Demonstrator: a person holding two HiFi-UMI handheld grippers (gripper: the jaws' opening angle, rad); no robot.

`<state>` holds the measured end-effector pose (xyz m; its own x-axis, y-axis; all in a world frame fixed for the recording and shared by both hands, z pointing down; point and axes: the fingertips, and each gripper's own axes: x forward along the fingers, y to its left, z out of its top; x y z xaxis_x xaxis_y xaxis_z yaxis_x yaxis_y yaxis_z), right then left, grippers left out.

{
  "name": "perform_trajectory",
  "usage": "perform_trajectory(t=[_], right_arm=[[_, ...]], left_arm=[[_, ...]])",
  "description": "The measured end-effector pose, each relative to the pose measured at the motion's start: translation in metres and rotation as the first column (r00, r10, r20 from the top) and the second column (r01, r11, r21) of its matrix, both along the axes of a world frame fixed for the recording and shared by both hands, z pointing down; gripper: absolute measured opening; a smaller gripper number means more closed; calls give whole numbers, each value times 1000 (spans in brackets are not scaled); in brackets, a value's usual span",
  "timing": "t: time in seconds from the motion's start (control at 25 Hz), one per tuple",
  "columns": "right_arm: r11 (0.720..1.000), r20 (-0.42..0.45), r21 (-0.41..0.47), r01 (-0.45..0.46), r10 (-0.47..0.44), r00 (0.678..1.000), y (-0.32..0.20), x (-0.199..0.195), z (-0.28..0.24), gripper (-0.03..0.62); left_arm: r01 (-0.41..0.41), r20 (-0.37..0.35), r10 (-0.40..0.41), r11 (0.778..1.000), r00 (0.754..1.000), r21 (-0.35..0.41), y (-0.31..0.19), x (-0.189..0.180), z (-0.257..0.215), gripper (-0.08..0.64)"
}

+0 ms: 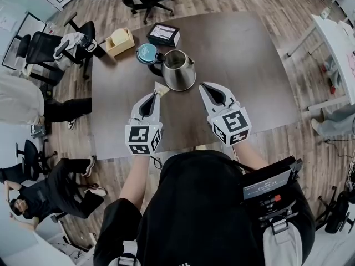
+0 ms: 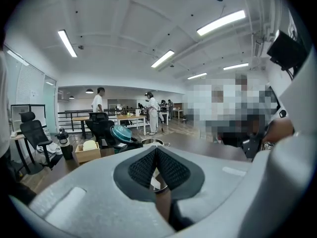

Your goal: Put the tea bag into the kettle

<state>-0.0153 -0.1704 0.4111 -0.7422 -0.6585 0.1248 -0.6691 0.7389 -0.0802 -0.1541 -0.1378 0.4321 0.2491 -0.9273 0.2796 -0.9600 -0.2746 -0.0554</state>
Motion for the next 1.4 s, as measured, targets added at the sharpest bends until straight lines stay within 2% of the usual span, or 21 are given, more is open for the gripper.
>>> perform_trajectory(t=[0.52,0.96,1.4], right_arm=[[999,-41,41,-8,9,999,-21,-1,-5,9],[999,-52,40,-24,26,998,-42,-5,-5,8],[999,-58,-1,-53,53,997,-69,-5,5,8]], left_arm=[[-39,3,39,997,999,71,-34,12,-34,6],[-92,-13,94,992,996,82,-76,20,-39,6],[-131,-35,134,989,990,73,-131,25,-35,6]])
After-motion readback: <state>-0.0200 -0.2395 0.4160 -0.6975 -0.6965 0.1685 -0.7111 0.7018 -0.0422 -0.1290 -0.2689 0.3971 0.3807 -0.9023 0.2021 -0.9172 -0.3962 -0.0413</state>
